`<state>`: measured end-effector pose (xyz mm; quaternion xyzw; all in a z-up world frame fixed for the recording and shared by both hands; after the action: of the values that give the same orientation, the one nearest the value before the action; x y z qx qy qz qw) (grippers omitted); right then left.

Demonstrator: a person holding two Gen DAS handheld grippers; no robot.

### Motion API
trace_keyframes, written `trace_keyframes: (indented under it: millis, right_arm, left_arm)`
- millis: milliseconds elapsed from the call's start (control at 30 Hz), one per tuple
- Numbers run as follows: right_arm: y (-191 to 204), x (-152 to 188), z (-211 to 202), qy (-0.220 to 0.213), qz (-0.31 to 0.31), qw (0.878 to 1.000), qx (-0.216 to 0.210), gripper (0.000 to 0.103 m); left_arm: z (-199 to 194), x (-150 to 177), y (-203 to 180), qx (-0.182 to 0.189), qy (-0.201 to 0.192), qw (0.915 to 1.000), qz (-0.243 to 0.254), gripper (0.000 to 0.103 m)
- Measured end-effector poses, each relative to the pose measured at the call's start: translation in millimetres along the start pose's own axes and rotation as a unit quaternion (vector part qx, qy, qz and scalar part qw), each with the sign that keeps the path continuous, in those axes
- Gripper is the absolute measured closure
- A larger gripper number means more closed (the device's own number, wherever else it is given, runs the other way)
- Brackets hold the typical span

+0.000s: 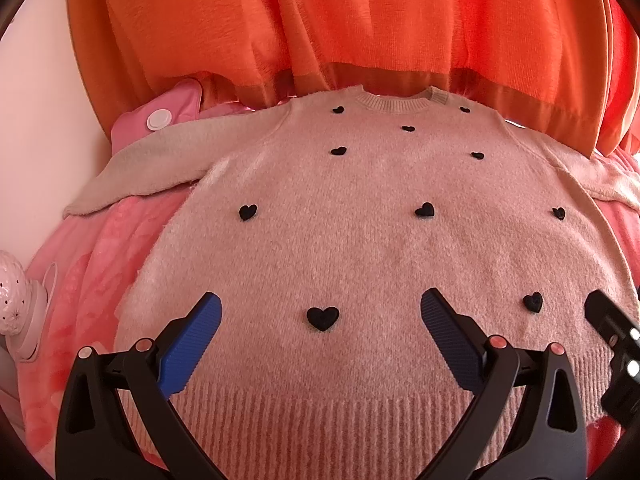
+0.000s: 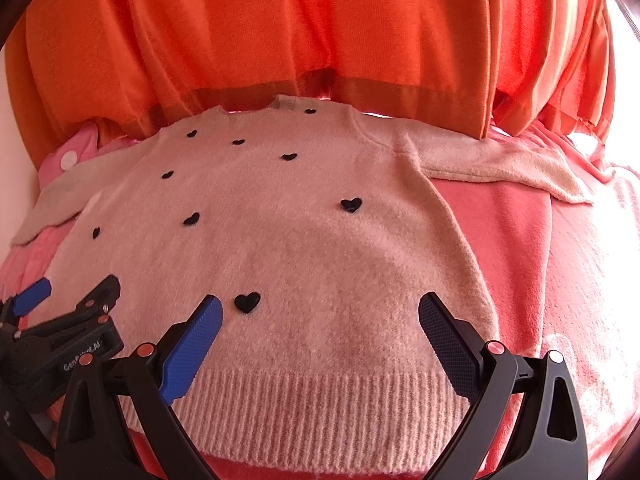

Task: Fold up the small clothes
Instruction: 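Grasp one sweater sleeve with the right gripper and lift it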

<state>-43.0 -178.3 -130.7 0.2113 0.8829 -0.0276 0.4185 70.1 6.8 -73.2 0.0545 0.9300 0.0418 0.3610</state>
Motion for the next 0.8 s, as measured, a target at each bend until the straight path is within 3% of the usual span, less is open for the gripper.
trace_keyframes:
  millis: [233,333,400,500,600,700,800]
  right_arm:
    - [-5,-3,0,0.011,0.009,1.000,-0.012,0.006]
    - [-28,-23,-3,0.018,0.039,0.998,-0.048,0.006]
    - [-66,-44,-4,0.008,0.093,0.994,-0.065,0.006]
    - [-169,-77,18,0.003,0.203,0.978,-0.052,0.006]
    - [-252,-92,45,0.000,0.275,0.961,-0.013,0.008]
    - [-341,-99,79,0.003,0.371,0.929,0.015,0.014]
    - [-382,-99,99,0.008,0.419,0.907,0.030,0.019]
  left_arm:
    - [1,-1,-1,0.012,0.005,0.9999,-0.005,0.006]
    - [-2,-8,1,0.073,0.012,0.9969,-0.028,0.005]
    - [-3,-12,4,0.108,0.023,0.9929,-0.043,0.005]
    - [-1,-20,16,0.140,0.032,0.9867,-0.076,0.005]
    - [0,-30,23,0.137,0.028,0.9863,-0.087,0.006]
    - [1,-46,22,0.123,0.016,0.9888,-0.082,0.006]
    - [2,-65,16,0.120,-0.002,0.9901,-0.072,0.006]
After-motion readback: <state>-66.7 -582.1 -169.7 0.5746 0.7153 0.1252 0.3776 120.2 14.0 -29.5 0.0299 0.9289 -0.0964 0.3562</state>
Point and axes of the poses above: each gripper's, at about its wrist camera, not at the fingertips, and z roughly the way its jaws point, y to its left, x to its underside, the point moved 9 cm from there along z, roughly the way its jaws point, and after that the axes turned 4 degrees about y, right-handed, at the moved point
